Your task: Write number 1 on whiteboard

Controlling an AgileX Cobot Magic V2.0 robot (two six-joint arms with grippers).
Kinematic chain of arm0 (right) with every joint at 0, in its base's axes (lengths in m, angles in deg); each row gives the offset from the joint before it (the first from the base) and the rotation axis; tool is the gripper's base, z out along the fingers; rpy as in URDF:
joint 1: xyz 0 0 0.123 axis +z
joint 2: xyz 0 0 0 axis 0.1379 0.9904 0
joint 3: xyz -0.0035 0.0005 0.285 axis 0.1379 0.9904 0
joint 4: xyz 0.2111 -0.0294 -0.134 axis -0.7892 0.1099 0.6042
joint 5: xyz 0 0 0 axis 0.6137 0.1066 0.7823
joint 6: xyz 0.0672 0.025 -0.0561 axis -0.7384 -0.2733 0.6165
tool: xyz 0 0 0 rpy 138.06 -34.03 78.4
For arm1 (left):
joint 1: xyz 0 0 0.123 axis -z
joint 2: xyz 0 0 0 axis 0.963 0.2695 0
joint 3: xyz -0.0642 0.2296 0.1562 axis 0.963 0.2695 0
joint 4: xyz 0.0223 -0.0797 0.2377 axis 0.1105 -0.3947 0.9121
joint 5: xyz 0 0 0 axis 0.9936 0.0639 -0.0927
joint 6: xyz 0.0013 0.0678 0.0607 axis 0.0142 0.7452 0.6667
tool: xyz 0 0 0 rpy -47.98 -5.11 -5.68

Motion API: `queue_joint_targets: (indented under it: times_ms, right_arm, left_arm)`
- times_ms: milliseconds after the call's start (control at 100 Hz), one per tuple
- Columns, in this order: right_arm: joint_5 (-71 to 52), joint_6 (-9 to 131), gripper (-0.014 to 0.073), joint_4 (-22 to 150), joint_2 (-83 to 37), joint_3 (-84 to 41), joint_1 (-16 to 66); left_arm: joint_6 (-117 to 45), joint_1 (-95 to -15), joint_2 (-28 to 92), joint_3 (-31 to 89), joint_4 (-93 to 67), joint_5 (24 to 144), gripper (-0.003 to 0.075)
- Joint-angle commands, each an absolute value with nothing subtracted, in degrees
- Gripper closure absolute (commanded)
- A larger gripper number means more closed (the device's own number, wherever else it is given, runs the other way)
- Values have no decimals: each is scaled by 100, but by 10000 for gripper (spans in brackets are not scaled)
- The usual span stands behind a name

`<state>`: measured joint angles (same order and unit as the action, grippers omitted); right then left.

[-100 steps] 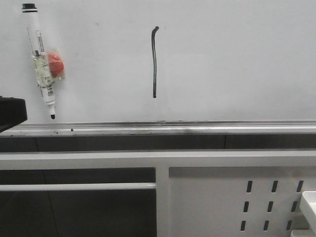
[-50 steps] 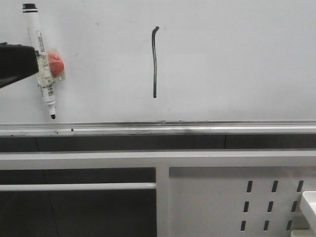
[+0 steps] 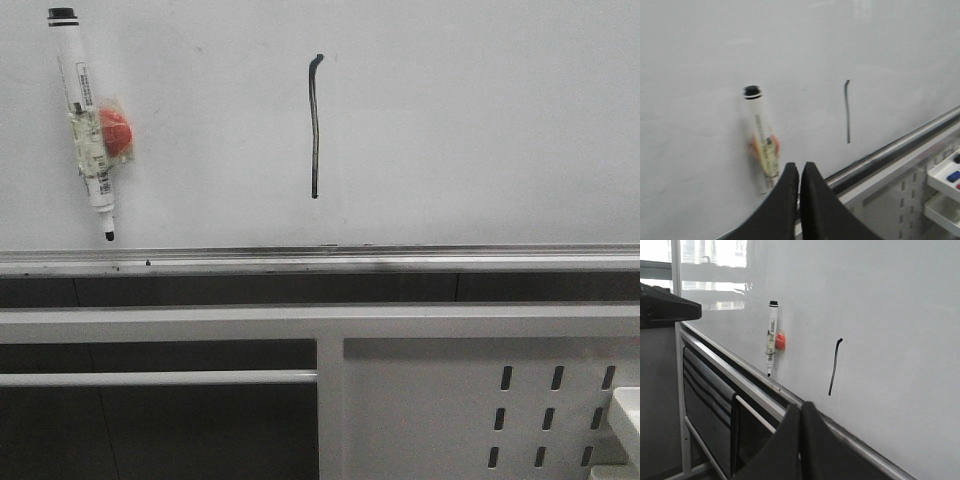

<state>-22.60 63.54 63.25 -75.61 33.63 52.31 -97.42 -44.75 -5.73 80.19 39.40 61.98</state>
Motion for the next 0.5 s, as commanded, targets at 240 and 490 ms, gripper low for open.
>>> queue_joint_targets:
  times_ms: [240,490]
  right_arm:
    - [-2728,6370,663,6293,-7503,3226,5191]
    - [-2753,6370,663,6293,-7503,3226,5191]
  left_arm:
    - [-9776,-4469,-2713,7754,3780,7884,740]
    - [-9815,-4492,-2593,7765,3852,8919,740]
